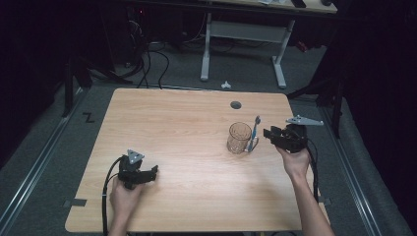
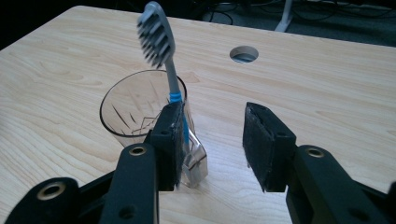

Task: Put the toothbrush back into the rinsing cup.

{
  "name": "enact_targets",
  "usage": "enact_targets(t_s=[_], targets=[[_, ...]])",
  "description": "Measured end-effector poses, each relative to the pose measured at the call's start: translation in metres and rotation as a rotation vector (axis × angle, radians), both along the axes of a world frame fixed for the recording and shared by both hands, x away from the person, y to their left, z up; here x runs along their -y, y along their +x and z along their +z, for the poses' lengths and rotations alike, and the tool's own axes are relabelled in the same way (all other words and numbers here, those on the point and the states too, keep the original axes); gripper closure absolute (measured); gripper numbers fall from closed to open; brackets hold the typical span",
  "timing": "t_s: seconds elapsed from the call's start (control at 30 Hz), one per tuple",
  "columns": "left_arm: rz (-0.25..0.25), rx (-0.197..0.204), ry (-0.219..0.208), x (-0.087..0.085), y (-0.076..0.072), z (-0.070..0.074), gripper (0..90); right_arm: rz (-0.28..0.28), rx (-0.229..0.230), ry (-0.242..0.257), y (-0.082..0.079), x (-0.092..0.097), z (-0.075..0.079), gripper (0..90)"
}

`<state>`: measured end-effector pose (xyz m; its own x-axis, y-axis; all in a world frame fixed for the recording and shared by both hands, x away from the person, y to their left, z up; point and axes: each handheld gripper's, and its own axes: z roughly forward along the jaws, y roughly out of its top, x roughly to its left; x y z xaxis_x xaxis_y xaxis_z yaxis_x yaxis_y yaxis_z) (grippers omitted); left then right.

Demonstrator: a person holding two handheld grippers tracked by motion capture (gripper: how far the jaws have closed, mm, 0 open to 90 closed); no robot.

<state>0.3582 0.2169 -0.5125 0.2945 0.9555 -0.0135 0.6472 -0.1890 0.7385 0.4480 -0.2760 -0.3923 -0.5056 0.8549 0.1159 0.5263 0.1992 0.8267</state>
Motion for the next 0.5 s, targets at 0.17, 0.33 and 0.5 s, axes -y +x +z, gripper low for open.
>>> enact_targets(t_s=[0.17, 0.33, 0.5], targets=[[0.000, 0.000, 0.000, 0.000, 0.000, 0.000, 17.7, -0.009, 0.014, -0.030, -0.008, 0.004, -0.001, 57.2], [0.001, 0.000, 0.000, 0.000, 0.000, 0.000, 17.7, -0.023, 0.019, -0.020, -0.012, 0.008, -0.002, 56.9], [0.000, 0.001, 0.000, 0.000, 0.000, 0.000, 17.7, -0.040, 0.016, -0.009, -0.015, 0.014, -0.005, 56.4]])
